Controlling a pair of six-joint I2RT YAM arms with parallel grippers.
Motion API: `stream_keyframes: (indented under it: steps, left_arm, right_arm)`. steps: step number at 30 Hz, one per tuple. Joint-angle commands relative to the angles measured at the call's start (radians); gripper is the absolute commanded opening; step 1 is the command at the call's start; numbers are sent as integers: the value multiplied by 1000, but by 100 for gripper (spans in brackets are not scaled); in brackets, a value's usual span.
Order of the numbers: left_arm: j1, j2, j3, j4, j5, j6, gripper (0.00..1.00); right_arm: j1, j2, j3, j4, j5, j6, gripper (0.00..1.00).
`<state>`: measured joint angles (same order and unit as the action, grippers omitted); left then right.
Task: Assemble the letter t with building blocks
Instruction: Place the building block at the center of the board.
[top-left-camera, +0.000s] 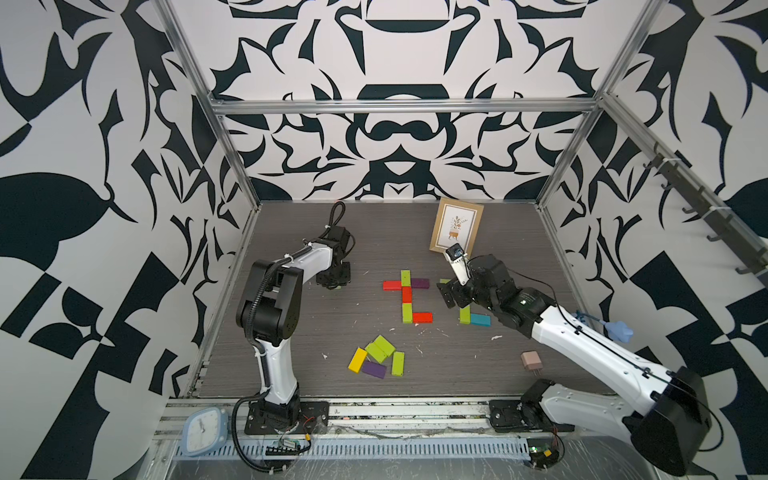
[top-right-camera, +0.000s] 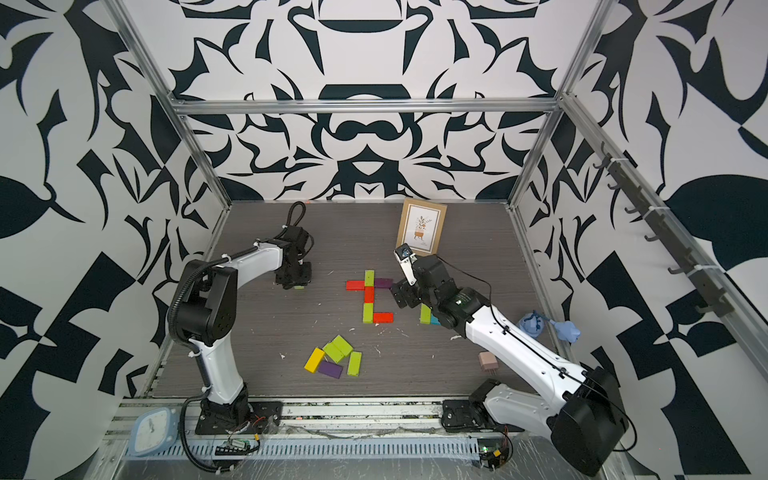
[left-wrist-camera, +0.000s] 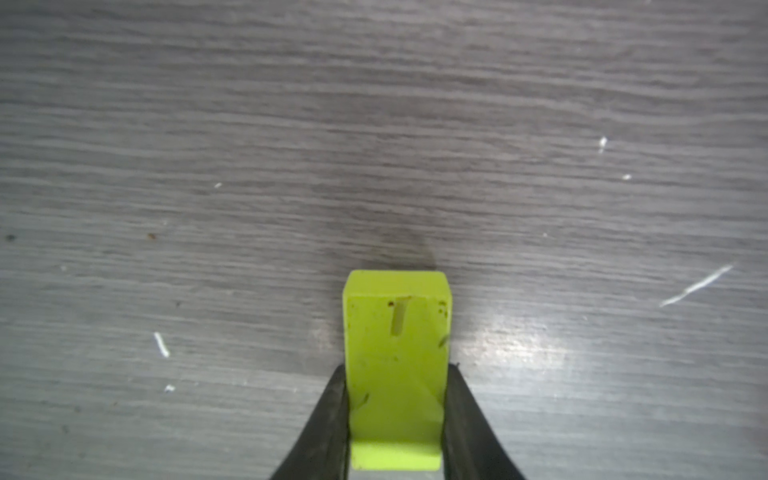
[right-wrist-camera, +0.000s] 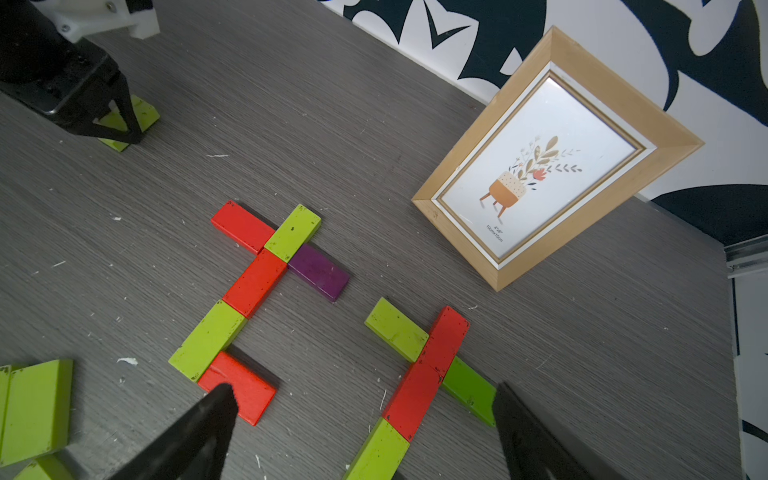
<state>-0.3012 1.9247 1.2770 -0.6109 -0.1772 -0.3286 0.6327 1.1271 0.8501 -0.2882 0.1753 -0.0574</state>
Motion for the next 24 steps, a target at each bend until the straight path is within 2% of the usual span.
stream_keyframes:
  steps: [1, 6, 17, 22, 24]
  left_arm:
    - [5, 18, 18, -32, 15, -8, 17]
    - [5, 26, 19, -35, 23, -10, 20]
    - [5, 12, 0, -28, 39, -3, 47]
    - [11, -23, -38, 13, 62, 4, 63]
    - [19, -34, -48, 23, 82, 9, 65]
  right_arm:
    - [2, 2, 44, -2, 42, -8, 100]
    - [1, 5, 48, -3, 43, -9, 100]
    - [1, 7, 52, -9, 42, -12, 99]
    - [0, 13, 61, -14, 34, -11, 100]
    - [1, 12, 61, -14, 30, -12, 100]
